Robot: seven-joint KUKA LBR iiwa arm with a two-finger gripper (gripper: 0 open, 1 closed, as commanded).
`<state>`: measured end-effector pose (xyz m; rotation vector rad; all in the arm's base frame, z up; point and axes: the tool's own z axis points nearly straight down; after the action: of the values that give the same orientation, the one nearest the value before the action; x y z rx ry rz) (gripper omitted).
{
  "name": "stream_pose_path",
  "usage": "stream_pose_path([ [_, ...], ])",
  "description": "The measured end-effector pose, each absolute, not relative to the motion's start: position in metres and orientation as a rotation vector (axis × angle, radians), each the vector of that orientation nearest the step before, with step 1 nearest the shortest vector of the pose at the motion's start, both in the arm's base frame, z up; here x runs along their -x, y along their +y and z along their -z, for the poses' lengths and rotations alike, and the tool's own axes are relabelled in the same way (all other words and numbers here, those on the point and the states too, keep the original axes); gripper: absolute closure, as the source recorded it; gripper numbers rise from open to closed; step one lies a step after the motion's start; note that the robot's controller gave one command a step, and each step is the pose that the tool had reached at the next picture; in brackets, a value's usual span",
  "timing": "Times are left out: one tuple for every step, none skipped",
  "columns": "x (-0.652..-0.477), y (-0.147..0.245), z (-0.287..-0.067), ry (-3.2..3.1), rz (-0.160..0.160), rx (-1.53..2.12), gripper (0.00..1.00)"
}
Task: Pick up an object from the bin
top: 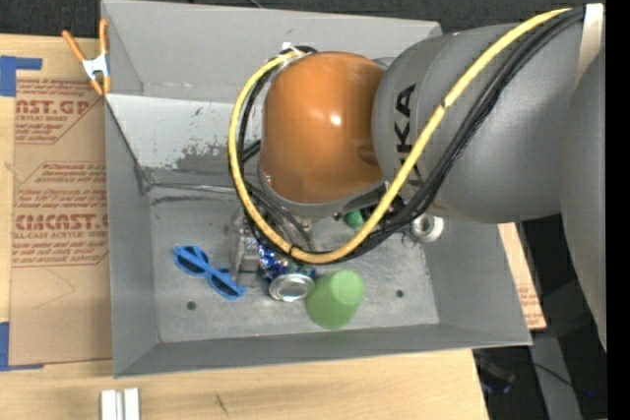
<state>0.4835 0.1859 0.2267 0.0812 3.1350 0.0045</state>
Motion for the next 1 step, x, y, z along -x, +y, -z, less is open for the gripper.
stream_pose_path([
  [-0.4837,0.1862,-0.2222,3.14,-0.002,-0.081,0.0],
])
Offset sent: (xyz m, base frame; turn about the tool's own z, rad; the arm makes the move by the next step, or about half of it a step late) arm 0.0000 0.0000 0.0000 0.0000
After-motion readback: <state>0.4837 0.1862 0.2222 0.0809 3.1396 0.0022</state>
